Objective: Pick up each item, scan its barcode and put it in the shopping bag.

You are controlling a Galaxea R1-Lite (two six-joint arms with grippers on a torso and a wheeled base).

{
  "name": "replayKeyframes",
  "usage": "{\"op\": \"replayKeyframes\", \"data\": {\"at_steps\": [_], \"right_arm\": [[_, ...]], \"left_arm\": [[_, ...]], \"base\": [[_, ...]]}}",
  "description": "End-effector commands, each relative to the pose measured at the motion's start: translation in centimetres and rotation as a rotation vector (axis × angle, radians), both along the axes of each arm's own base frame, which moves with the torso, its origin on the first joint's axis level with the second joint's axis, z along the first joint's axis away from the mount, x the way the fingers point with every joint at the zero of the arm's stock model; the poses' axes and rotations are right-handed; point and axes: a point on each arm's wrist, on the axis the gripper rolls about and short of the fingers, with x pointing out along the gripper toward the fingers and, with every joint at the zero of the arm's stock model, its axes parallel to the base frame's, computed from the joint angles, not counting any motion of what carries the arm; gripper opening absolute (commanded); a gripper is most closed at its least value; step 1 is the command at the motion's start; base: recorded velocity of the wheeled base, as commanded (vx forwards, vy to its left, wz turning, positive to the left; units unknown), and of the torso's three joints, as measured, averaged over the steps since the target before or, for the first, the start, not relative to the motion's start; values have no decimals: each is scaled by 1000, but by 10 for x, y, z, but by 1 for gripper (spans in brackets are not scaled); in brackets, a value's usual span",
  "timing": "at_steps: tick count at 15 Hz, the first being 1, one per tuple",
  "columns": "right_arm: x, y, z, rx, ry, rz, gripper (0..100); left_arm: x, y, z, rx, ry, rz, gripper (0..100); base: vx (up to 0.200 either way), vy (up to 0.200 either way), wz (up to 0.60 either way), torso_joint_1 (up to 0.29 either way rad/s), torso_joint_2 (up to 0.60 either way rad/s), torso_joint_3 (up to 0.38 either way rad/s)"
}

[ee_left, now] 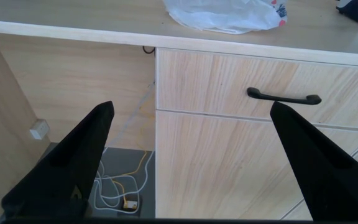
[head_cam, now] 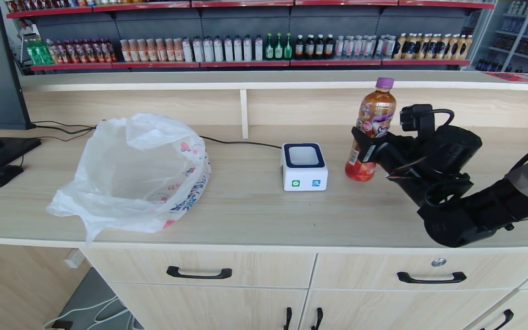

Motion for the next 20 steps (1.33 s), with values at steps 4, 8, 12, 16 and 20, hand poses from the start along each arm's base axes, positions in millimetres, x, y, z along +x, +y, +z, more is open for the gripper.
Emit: {"op": "replayKeyframes", "data": {"at_steps": [4, 8, 12, 16, 20], "right_arm": [[-39, 15, 31, 31, -54, 70, 0], [-102, 7, 49, 32, -57, 119, 0], [-204, 11, 56, -11, -75, 349, 0], [-234, 4, 77, -3, -167, 418, 0], [-245, 18, 73, 32, -135, 534, 0]], "left_arm": [[0, 0, 0, 0, 1, 1, 100], [0, 0, 0, 0, 1, 1, 100], [0, 0, 0, 0, 1, 1, 100], [0, 0, 0, 0, 1, 1, 100], [0, 0, 0, 0, 1, 1, 100]], "base": [[0, 0, 0, 0, 0, 0], [0, 0, 0, 0, 0, 0], [0, 0, 0, 0, 0, 0], [0, 0, 0, 0, 0, 0], [0, 0, 0, 0, 0, 0]]}}
